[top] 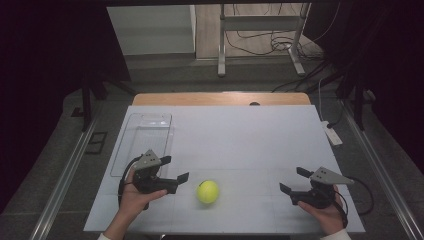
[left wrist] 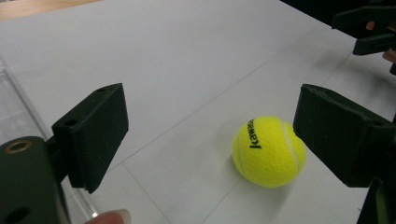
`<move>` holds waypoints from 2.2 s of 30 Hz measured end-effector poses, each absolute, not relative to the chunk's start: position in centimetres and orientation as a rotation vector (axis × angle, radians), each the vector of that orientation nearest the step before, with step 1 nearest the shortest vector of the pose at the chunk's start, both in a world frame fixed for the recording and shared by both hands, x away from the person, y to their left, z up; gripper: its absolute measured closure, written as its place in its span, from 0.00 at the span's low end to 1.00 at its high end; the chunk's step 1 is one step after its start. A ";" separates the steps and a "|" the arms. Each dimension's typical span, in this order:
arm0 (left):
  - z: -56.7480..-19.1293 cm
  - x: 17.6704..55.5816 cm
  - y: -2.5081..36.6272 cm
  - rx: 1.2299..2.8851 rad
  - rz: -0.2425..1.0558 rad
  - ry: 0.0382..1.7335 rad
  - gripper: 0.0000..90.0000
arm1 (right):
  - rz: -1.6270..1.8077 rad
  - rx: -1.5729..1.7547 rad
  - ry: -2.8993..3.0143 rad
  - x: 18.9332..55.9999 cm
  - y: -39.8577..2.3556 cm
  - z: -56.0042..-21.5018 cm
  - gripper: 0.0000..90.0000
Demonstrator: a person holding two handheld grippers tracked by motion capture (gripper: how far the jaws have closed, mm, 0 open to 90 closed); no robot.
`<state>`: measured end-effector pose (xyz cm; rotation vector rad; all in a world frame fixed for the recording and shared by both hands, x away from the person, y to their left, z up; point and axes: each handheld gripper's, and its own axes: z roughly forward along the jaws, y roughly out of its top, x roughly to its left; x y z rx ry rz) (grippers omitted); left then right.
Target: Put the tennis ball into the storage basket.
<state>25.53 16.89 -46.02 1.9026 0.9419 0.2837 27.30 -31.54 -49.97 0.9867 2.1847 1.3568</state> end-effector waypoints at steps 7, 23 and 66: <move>-45.6 25.6 16.0 1.925 0.271 0.913 0.13 | 1.352 0.987 2.186 27.3 -31.5 -50.0 0.13; -44.9 25.6 14.2 1.979 0.257 0.859 0.13 | 1.347 0.988 2.188 27.3 -31.5 -50.1 0.13; -48.9 26.9 8.9 2.277 0.111 0.799 0.06 | 1.350 0.992 2.192 27.4 -31.5 -50.2 0.13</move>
